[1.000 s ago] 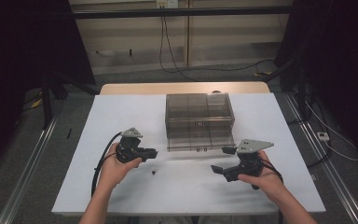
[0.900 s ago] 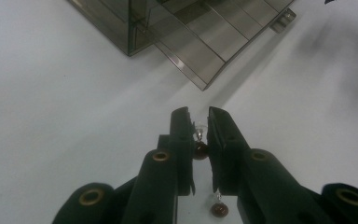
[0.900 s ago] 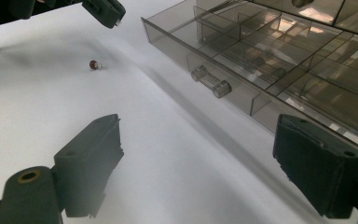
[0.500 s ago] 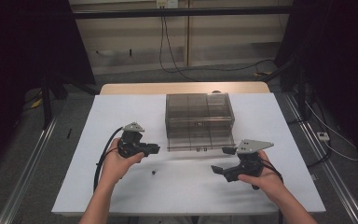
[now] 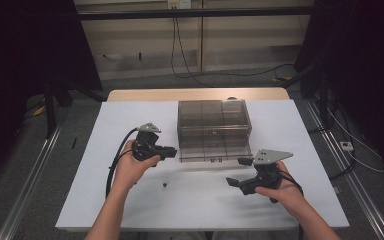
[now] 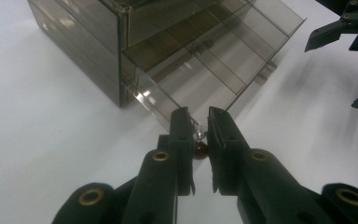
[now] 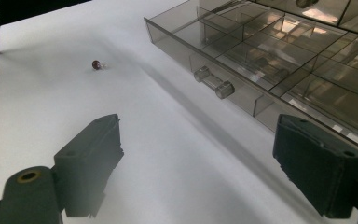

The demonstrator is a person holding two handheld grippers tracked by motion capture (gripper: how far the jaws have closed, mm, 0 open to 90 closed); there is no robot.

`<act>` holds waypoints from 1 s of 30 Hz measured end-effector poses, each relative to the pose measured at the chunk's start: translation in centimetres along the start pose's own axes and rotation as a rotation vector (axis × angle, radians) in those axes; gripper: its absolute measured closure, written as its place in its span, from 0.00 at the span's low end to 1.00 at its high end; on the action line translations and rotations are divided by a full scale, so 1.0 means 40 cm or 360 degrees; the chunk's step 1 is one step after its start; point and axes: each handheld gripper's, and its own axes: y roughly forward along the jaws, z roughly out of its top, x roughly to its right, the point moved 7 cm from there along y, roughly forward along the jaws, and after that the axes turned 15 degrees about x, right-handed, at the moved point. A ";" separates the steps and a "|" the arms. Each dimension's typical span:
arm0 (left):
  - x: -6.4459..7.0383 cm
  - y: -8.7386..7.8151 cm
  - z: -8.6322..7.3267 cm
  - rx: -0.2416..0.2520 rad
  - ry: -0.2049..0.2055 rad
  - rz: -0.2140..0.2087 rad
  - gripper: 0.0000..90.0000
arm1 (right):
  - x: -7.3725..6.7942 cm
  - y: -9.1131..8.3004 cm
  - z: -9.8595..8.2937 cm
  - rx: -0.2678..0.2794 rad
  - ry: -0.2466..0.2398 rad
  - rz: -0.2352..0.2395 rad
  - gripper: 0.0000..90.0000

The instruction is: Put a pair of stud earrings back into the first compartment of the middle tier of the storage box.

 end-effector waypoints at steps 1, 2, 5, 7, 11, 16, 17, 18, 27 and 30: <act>0.000 0.002 0.003 -0.0002 0.0006 -0.0003 0.90 | 0.001 0.000 -0.001 -0.0002 -0.0005 0.0001 0.17; 0.001 0.005 0.007 -0.0002 0.0001 0.0006 0.90 | 0.001 0.000 -0.001 -0.0002 -0.0004 0.0003 0.17; 0.003 0.013 0.016 0.0009 -0.0003 -0.0009 0.90 | 0.002 -0.001 -0.001 0.0001 0.0001 0.0005 0.16; 0.005 0.016 0.020 0.0008 -0.0003 -0.0016 0.90 | 0.003 -0.001 0.000 0.0006 0.0000 0.0002 0.16; 0.010 0.026 0.029 -0.0008 0.0003 -0.0032 0.90 | 0.006 -0.004 -0.001 0.0001 -0.0003 -0.0009 0.16; 0.013 0.037 0.043 -0.0011 0.0020 -0.0028 0.90 | 0.006 -0.004 -0.004 -0.0006 0.0002 -0.0010 0.16; 0.015 0.039 0.045 -0.0021 0.0025 -0.0020 0.90 | 0.005 -0.004 -0.004 -0.0010 0.0002 -0.0008 0.16; 0.015 0.042 0.049 -0.0022 0.0031 -0.0018 0.90 | 0.006 -0.005 -0.006 -0.0017 0.0001 -0.0008 0.16; 0.024 0.077 0.062 -0.0023 0.0040 -0.0031 0.90 | 0.020 -0.021 -0.013 -0.0025 0.0002 -0.0029 0.16; 0.023 0.088 0.062 -0.0029 0.0040 -0.0035 0.90 | 0.018 -0.021 -0.019 -0.0041 -0.0020 -0.0036 0.16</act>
